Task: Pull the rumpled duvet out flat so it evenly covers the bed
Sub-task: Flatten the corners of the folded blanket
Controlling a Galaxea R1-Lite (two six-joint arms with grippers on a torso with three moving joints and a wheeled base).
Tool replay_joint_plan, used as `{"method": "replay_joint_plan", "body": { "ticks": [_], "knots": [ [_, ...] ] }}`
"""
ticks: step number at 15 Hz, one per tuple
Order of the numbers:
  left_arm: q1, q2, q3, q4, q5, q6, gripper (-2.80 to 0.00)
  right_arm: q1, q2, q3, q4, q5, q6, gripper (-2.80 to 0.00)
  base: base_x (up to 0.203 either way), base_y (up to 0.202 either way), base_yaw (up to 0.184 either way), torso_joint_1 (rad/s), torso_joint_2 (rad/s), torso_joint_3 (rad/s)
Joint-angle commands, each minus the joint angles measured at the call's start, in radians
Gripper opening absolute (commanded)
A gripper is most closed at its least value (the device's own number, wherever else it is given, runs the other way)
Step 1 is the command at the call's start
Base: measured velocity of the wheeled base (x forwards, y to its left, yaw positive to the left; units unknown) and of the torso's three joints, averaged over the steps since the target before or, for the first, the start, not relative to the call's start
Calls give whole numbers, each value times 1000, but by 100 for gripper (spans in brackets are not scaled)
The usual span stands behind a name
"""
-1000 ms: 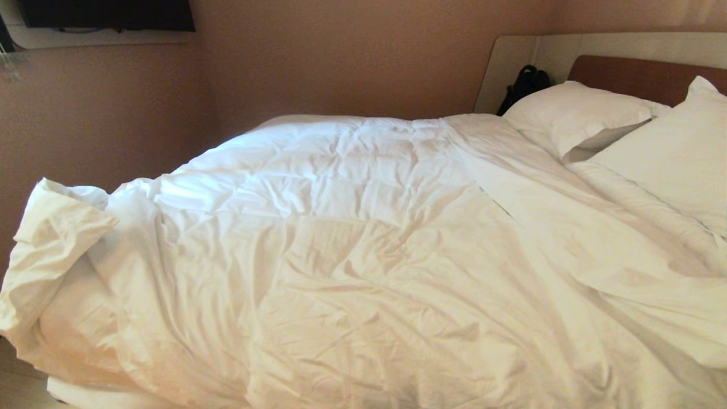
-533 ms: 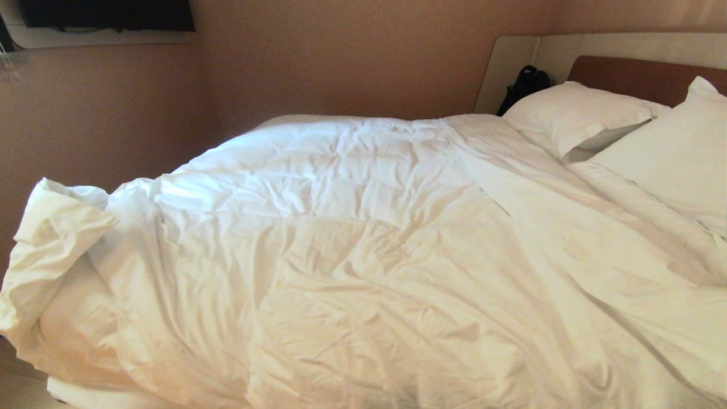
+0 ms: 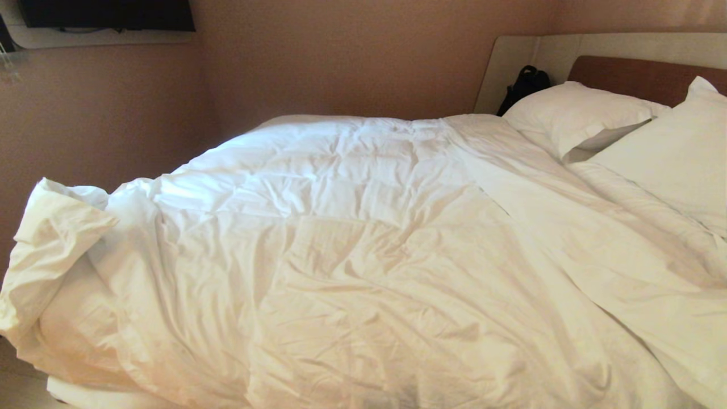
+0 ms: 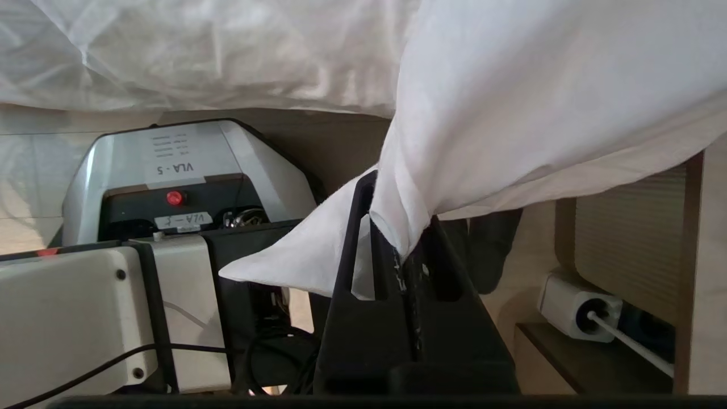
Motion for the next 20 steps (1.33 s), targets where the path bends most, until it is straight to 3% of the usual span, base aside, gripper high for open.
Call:
{"method": "replay_joint_plan", "body": {
  "ticks": [1,7,8,14,20],
  "knots": [
    [0,0,0,0,1,-1,-280,5,-32,8,12,-4,-4,-280,0,0,0,0,0,0],
    [0,0,0,0,-1,-1,-280,69,-65,56,48,-51,-4,-280,0,0,0,0,0,0],
    [0,0,0,0,1,-1,-280,78,-71,66,48,-55,-5,0,0,0,0,0,0,0],
    [0,0,0,0,1,-1,-280,83,-85,55,51,-39,-4,0,0,0,0,0,0,0],
    [0,0,0,0,-1,-1,-280,93,-68,-105,76,172,30,0,0,0,0,0,0,0]
  ]
}}
